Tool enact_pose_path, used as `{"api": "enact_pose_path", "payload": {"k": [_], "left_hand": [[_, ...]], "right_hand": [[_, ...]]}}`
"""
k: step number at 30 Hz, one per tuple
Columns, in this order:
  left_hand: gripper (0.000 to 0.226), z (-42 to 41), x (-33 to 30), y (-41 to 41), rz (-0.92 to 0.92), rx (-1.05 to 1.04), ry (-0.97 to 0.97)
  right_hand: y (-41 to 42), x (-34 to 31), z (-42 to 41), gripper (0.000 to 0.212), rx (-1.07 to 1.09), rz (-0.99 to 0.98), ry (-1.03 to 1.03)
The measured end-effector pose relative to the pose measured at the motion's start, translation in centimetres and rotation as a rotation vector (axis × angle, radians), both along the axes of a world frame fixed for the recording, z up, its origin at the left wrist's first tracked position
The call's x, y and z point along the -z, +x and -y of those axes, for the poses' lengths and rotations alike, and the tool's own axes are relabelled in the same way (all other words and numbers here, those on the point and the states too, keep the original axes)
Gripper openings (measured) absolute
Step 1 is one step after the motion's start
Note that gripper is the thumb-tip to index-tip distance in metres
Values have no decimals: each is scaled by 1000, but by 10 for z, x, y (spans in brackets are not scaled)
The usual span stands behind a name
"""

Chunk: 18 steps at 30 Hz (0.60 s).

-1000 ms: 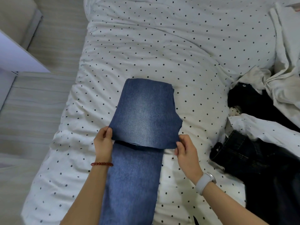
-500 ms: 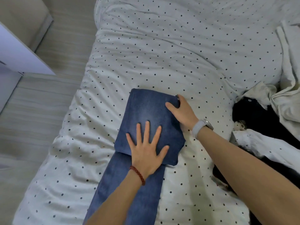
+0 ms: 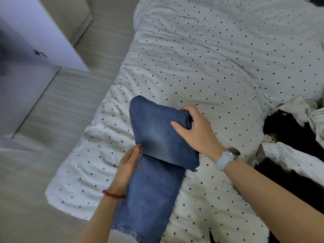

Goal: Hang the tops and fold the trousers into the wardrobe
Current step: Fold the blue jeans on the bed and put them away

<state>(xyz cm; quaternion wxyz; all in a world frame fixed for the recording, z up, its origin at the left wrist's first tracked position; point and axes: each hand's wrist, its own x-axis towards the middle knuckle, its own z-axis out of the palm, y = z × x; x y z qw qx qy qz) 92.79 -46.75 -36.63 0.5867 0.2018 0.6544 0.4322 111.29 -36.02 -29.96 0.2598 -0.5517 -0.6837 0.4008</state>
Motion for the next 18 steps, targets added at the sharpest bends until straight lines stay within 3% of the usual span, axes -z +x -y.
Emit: {"api": "enact_pose_path", "payload": {"k": [2,4,8,12,18], "left_hand": [[51,19,-10,-19,305,-185,-105],[63,43,-19,-36,463,-308,-178],[71,92,-28,-55,555,-301,-187],[65,121,-24,-64,501,-215,-272],[31,153,-11,-58,25,-48,-199]], "right_hand": [[-10,-8,34,35,-91,10,124],[-18,-10,67,32,-213,-35,243],[-28,19,138,23,-477,-16,471],[-30,61,197,36,-638,40,624],[-34,80,243,23,-621,103,640]]}}
